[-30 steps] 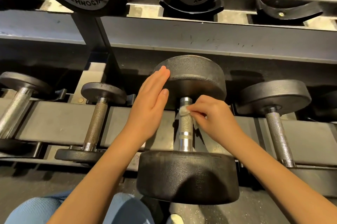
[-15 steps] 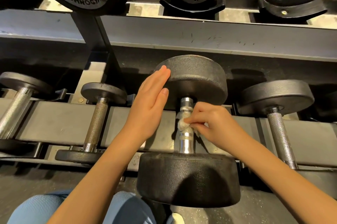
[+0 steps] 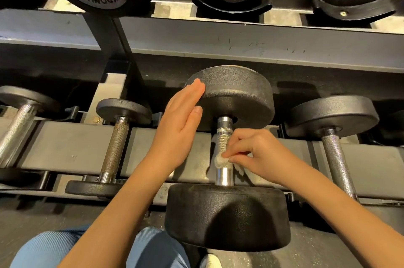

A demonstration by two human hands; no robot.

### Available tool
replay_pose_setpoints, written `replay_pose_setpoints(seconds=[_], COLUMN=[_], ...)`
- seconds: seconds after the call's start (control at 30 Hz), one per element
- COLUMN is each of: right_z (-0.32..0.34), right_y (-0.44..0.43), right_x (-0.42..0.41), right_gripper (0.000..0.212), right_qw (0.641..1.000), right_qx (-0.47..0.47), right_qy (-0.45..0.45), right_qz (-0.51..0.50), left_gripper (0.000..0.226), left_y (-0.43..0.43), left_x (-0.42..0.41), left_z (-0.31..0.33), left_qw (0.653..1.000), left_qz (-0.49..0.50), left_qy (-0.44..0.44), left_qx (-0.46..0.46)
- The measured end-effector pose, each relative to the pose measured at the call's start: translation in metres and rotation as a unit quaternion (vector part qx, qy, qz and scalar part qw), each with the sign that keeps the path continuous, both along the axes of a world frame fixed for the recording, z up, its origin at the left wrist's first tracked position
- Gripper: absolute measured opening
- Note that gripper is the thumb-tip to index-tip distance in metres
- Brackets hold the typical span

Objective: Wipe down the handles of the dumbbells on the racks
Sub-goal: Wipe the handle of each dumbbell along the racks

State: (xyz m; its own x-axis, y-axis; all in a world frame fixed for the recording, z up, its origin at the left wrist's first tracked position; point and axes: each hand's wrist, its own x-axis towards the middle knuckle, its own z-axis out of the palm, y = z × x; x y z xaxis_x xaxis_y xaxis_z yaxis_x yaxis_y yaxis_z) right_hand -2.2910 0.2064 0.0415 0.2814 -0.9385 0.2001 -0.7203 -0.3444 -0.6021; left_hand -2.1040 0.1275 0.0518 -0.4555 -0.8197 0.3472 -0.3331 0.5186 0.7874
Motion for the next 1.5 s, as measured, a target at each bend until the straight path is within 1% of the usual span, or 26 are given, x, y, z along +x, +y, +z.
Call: replay_pose_setpoints(seconds=[0.07, 0.1, 0.17, 0.2, 0.27, 0.3, 0.33, 0.4, 0.43, 0.47, 0.53, 0.6, 0.67, 0.73, 0.8, 0.87, 0.93, 1.0, 1.13, 1.23, 1.33, 1.37, 1.43, 1.5], right_z=[0.002, 0.002, 0.003, 0.005, 0.009, 0.012, 0.014, 0.020, 0.021, 0.023, 0.027, 0.032, 0.034, 0.030, 0.023, 0.020, 0.019, 0.021, 0.023, 0.024, 0.023, 0.023, 0.022, 0.021], right_y=[0.003, 0.005, 0.008, 0.010, 0.014, 0.015, 0.017, 0.018, 0.018, 0.018, 0.019, 0.022, 0.029, 0.041, 0.055, 0.067, 0.075, 0.077, 0.076, 0.076, 0.077, 0.077, 0.077, 0.078], right_x=[0.000, 0.001, 0.004, 0.006, 0.006, 0.006, 0.007, 0.011, 0.014, 0.018, 0.026, 0.030, 0.031, 0.035, 0.042, 0.050, 0.054, 0.055, 0.054, 0.055, 0.054, 0.054, 0.054, 0.054], right_gripper=[0.015, 0.014, 0.013, 0.014, 0.018, 0.021, 0.022, 0.019, 0.016, 0.015, 0.020, 0.030, 0.031, 0.028, 0.026, 0.026, 0.028, 0.028, 0.028, 0.023, 0.022, 0.022, 0.023, 0.023], right_qw=[1.000, 1.000, 0.996, 0.990, 0.971, 0.959, 0.946, 0.926, 0.917, 0.908, 0.898, 0.900, 0.906, 0.917, 0.917, 0.907, 0.899, 0.896, 0.898, 0.897, 0.890, 0.889, 0.887, 0.888], right_qx=[0.027, 0.022, 0.001, 0.001, 0.018, 0.030, 0.043, 0.061, 0.070, 0.077, 0.084, 0.090, 0.106, 0.105, 0.094, 0.074, 0.050, 0.043, 0.050, 0.062, 0.070, 0.072, 0.072, 0.071], right_qy=[-0.002, -0.009, -0.033, -0.051, -0.121, -0.167, -0.210, -0.274, -0.300, -0.326, -0.362, -0.369, -0.355, -0.306, -0.277, -0.287, -0.298, -0.301, -0.286, -0.281, -0.289, -0.290, -0.290, -0.287], right_qz=[0.006, -0.011, -0.085, -0.131, -0.204, -0.228, -0.243, -0.252, -0.252, -0.251, -0.236, -0.214, -0.204, -0.234, -0.271, -0.300, -0.317, -0.323, -0.330, -0.335, -0.345, -0.348, -0.352, -0.352], left_gripper=[0.046, 0.047, 0.047, 0.043, 0.027, 0.021, 0.020, 0.022, 0.021, 0.020, 0.015, 0.014, 0.015, 0.016, 0.015, 0.012, 0.012, 0.016, 0.022, 0.020, 0.016, 0.016, 0.016, 0.020], left_y=[0.000, 0.001, 0.003, 0.005, 0.013, 0.019, 0.024, 0.034, 0.037, 0.039, 0.039, 0.036, 0.032, 0.026, 0.020, 0.018, 0.016, 0.014, 0.015, 0.020, 0.016, 0.014, 0.011, 0.012], left_x=[0.000, 0.001, 0.003, 0.005, 0.008, 0.008, 0.007, 0.000, -0.004, -0.008, -0.014, -0.015, -0.015, -0.015, -0.020, -0.028, -0.035, -0.036, -0.022, -0.021, -0.030, -0.033, -0.036, -0.034], left_z=[0.002, 0.003, 0.006, 0.008, 0.009, 0.008, 0.007, 0.007, 0.007, 0.008, 0.012, 0.015, 0.016, 0.014, 0.012, 0.009, 0.008, 0.010, 0.009, 0.005, 0.005, 0.007, 0.010, 0.010], left_qw=[1.000, 1.000, 1.000, 1.000, 0.999, 0.999, 0.996, 0.973, 0.958, 0.948, 0.947, 0.955, 0.964, 0.975, 0.977, 0.976, 0.976, 0.973, 0.951, 0.948, 0.959, 0.961, 0.961, 0.959], left_qz=[0.001, 0.003, 0.015, 0.023, 0.031, 0.024, 0.007, -0.049, -0.076, -0.089, -0.073, -0.030, 0.023, 0.091, 0.120, 0.111, 0.096, 0.080, 0.030, 0.031, 0.075, 0.082, 0.083, 0.074], left_qy=[-0.012, -0.021, -0.025, -0.012, 0.020, 0.028, 0.029, 0.033, 0.047, 0.066, 0.095, 0.093, 0.058, -0.013, -0.097, -0.145, -0.158, -0.170, -0.237, -0.220, -0.139, -0.124, -0.131, -0.170], left_qx=[0.002, 0.004, 0.003, -0.004, -0.005, 0.026, 0.081, 0.222, 0.273, 0.297, 0.299, 0.279, 0.258, 0.203, 0.144, 0.117, 0.115, 0.136, 0.198, 0.228, 0.236, 0.233, 0.228, 0.216])
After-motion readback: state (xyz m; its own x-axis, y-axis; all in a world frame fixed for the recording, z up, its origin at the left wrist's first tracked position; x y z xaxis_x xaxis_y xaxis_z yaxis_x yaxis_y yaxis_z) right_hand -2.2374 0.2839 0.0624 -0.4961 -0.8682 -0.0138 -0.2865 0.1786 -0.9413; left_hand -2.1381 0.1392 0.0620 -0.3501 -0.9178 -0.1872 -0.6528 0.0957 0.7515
